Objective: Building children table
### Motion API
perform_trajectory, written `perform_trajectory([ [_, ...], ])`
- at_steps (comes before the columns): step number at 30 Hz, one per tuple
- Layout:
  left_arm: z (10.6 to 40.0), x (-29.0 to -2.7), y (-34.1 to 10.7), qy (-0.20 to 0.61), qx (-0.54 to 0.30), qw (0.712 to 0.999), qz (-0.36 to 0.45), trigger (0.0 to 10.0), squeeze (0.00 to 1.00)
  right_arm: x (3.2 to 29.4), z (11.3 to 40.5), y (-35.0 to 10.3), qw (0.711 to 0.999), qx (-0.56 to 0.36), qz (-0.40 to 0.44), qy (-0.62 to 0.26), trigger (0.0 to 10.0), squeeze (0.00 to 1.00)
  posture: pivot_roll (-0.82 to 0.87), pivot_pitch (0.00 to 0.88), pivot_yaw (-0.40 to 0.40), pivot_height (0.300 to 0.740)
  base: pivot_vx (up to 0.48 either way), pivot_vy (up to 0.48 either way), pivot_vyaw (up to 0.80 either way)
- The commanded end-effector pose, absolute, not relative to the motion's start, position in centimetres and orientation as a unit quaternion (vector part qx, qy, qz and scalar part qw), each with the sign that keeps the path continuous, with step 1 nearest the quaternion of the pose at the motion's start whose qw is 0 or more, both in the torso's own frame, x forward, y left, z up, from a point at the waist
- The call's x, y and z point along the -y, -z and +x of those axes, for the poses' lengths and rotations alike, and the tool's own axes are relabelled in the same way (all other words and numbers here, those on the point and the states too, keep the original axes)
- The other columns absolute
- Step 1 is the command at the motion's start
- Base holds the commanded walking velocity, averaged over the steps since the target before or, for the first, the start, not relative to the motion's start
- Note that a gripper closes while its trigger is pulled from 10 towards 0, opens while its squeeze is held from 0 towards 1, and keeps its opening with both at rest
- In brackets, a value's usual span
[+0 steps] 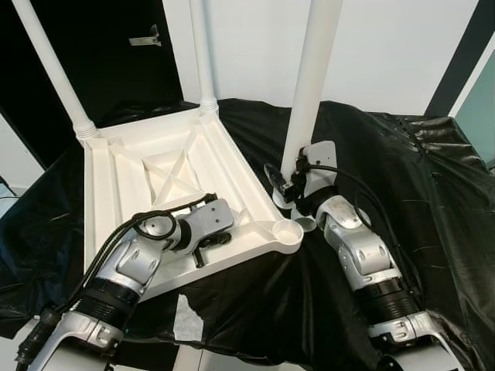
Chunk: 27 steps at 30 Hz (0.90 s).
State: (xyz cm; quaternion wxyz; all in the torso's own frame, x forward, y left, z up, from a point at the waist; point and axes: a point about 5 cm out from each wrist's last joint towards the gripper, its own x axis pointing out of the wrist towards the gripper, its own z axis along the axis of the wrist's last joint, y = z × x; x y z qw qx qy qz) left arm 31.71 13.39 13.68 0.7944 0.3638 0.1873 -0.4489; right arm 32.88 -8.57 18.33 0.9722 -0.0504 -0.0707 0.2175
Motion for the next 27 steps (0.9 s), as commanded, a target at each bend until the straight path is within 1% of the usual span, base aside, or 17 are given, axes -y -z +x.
perform_trajectory([
  [1, 32.3, -14.2, -14.1, 0.378, -0.161, 0.831, 0.375, 10.0, 0.19, 8.5, 32.6, -18.3, 0.972, 0.069, -0.05, -0.217, 10.0, 0.0, 0.02, 0.0, -0.008, 0.74, 0.0, 0.0, 0.0],
  [2, 32.3, -14.2, -14.1, 0.378, -0.161, 0.831, 0.375, 10.0, 0.19, 8.5, 32.6, -18.3, 0.972, 0.069, -0.05, -0.217, 10.0, 0.0, 0.02, 0.0, -0.008, 0.74, 0.0, 0.0, 0.0],
  [3, 32.0, -13.3, -15.3, 0.401, -0.131, 0.842, 0.336, 10.0, 0.0, 8.6, 32.3, -18.2, 0.972, 0.07, -0.048, -0.217, 10.0, 0.0, 0.01, 0.0, -0.004, 0.74, 0.0, 0.0, 0.0],
  [4, 32.0, -13.3, -15.3, 0.401, -0.131, 0.842, 0.336, 10.0, 0.0, 8.6, 32.3, -18.2, 0.972, 0.07, -0.048, -0.217, 10.0, 0.0, 0.01, 0.0, -0.004, 0.74, 0.0, 0.0, 0.0],
  [8, 31.1, -12.1, -16.8, 0.442, -0.086, 0.855, 0.256, 10.0, 0.0, 8.7, 31.7, -18.1, 0.972, 0.069, -0.047, -0.218, 10.0, 0.0, 0.01, 0.0, -0.002, 0.74, 0.0, 0.0, 0.0],
  [9, 31.1, -12.1, -16.8, 0.442, -0.086, 0.855, 0.256, 10.0, 0.0, 8.7, 31.7, -18.1, 0.972, 0.069, -0.047, -0.218, 10.0, 0.0, 0.01, 0.0, -0.002, 0.74, 0.0, 0.0, 0.0],
  [10, 30.8, -11.9, -17.2, 0.451, -0.071, 0.858, 0.236, 10.0, 0.0, 8.7, 31.6, -18.1, 0.973, 0.068, -0.045, -0.218, 10.0, 0.0, 0.01, 0.0, -0.002, 0.74, 0.0, 0.0, 0.0],
  [12, 30.3, -11.5, -17.8, 0.461, -0.031, 0.857, 0.229, 10.0, 0.0, 8.8, 31.2, -17.8, 0.974, 0.063, -0.042, -0.215, 10.0, 0.0, 0.01, 0.0, -0.004, 0.74, 0.0, 0.0, 0.0],
  [13, 30.3, -11.5, -17.8, 0.461, -0.031, 0.857, 0.229, 10.0, 0.0, 8.8, 31.2, -17.8, 0.974, 0.063, -0.042, -0.215, 10.0, 0.0, 0.01, 0.0, -0.004, 0.74, 0.0, 0.0, 0.0],
  [15, 29.8, -11.3, -18.0, 0.463, -0.005, 0.857, 0.229, 10.0, 0.0, 8.8, 30.7, -17.6, 0.974, 0.057, -0.038, -0.214, 10.0, 0.0, 0.01, 0.0, -0.006, 0.74, 0.0, 0.0, 0.0],
  [16, 29.7, -11.4, -18.0, 0.455, 0.001, 0.861, 0.226, 10.0, 0.0, 8.8, 30.5, -17.4, 0.975, 0.055, -0.037, -0.212, 10.0, 0.0, 0.01, 0.0, -0.006, 0.74, 0.0, 0.0, 0.0],
  [22, 29.1, -11.4, -17.5, 0.446, 0.007, 0.869, 0.213, 10.0, 0.0, 9.0, 29.9, -16.8, 0.977, 0.042, -0.026, -0.207, 10.0, 0.0, 0.01, 0.0, -0.011, 0.74, 0.0, 0.0, 0.0],
  [27, 28.4, -11.7, -16.9, 0.442, 0.0, 0.878, 0.182, 10.0, 0.0, 9.6, 29.5, -16.4, 0.979, 0.038, -0.022, -0.201, 10.0, 0.0, 0.01, 0.0, -0.013, 0.74, 0.0, 0.0, 0.0],
])
